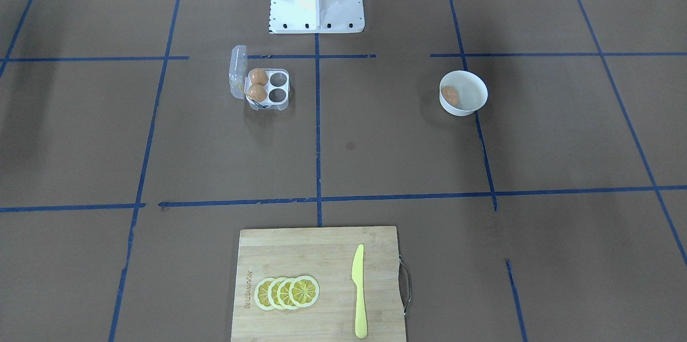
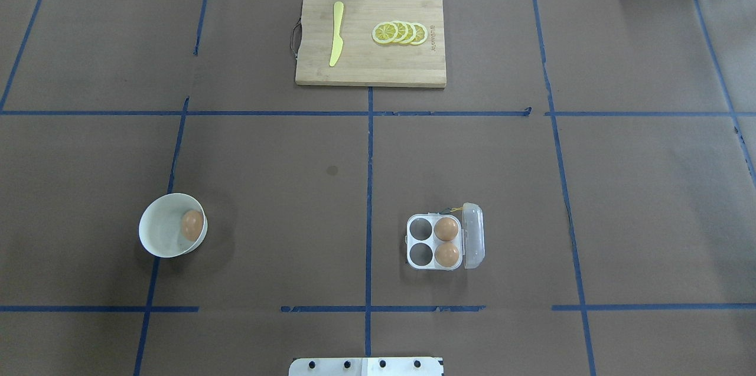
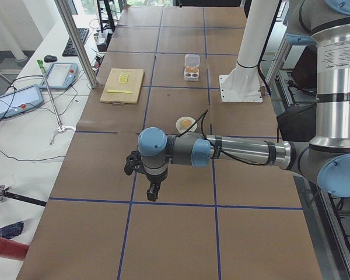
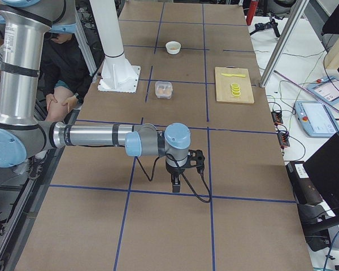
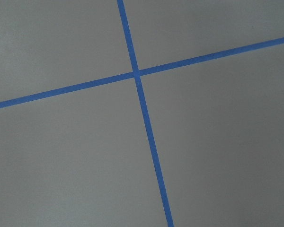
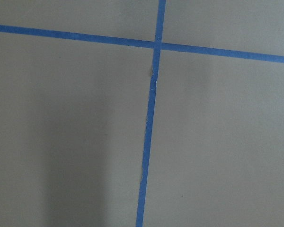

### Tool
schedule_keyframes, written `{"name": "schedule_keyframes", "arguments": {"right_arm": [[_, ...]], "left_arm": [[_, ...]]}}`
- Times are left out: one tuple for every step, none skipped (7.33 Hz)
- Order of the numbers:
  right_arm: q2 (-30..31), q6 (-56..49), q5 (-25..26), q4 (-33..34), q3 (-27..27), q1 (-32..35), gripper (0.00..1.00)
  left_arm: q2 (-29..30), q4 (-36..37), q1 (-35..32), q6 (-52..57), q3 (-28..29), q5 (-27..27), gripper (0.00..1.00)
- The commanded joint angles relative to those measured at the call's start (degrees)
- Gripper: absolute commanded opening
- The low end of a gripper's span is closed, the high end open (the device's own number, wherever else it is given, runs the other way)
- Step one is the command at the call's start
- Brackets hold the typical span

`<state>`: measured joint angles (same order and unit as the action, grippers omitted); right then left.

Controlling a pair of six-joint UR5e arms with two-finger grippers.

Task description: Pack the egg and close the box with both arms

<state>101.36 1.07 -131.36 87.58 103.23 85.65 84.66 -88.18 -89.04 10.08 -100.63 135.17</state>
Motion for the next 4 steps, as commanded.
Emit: {"name": "schedule_keyframes", "arguments": {"right_arm": [[-0.19,0.16,-0.30,-0.04,0.13,-0.05,1.00],[-0.46,0.08,-0.30,-0.04,-0.05,-0.05,1.00],[-0.55,0.42,-0.13,-0.04,-0.31,-0.05,1.00],[-0.63,0.51,-0.21,-0.04,-0.14,-0.05,1.00]], "left_arm": [[0.58,-0.06,0.09,0.03,0.95,-0.34,1.00],[0.33,0.03,0.00,-0.06,0.17,0.00,1.00],[0.41,-0.32,0.35,0.38,1.38,-0.34,1.00],[0.68,-1.89,0.53,0.38,1.40,-0.43,1.00]]}}
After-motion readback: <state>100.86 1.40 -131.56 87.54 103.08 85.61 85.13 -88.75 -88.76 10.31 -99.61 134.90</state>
